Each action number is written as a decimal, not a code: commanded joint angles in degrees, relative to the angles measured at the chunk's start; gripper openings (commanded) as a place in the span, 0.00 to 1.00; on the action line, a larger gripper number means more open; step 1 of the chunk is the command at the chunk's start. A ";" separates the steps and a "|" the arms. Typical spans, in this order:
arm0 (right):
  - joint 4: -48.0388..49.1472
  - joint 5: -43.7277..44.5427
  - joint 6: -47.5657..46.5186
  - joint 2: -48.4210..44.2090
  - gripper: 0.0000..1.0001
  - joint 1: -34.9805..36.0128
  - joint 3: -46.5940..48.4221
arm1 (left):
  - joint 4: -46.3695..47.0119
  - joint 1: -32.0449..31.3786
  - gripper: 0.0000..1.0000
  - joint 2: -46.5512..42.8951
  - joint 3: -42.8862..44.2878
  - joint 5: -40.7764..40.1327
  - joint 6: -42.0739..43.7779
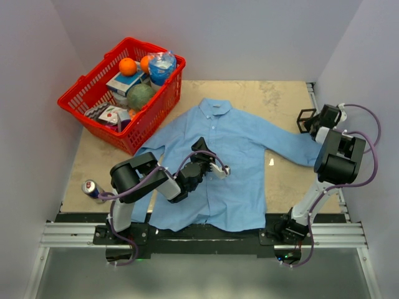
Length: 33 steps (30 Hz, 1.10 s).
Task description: Remove the brooch from the garment
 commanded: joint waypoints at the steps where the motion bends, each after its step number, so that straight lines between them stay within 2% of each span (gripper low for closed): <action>1: -0.70 2.50 1.84 0.14 0.16 -0.15 1.39 | 33.84 0.22 0.58 0.28 1.39 0.80 -0.51; 2: -0.70 2.50 1.93 0.14 0.18 -0.24 1.30 | 33.75 0.22 0.58 0.37 1.39 0.97 -0.51; 3: -0.79 2.59 1.93 0.14 0.26 -0.24 1.30 | 33.84 0.22 0.58 0.28 1.39 0.97 -0.51; 7: -1.22 3.29 2.02 -0.12 0.36 -0.15 1.39 | 34.02 0.22 0.58 0.37 1.39 1.15 -0.51; 28: -8.78 7.24 0.10 -5.74 0.47 -0.59 1.74 | 35.07 0.48 0.58 0.02 1.13 0.45 -0.60; 29: -9.65 6.98 -0.87 -7.32 0.49 -0.59 2.09 | 35.07 0.65 0.58 -0.07 1.13 0.18 -0.68; 30: -10.97 6.28 -3.66 -8.29 0.61 -0.59 2.44 | 35.07 0.83 0.58 -0.51 1.04 -0.08 -0.86; 33: -15.61 1.28 -9.99 -12.25 0.72 -0.59 4.20 | 33.84 1.18 0.59 -2.00 1.13 -0.79 -2.00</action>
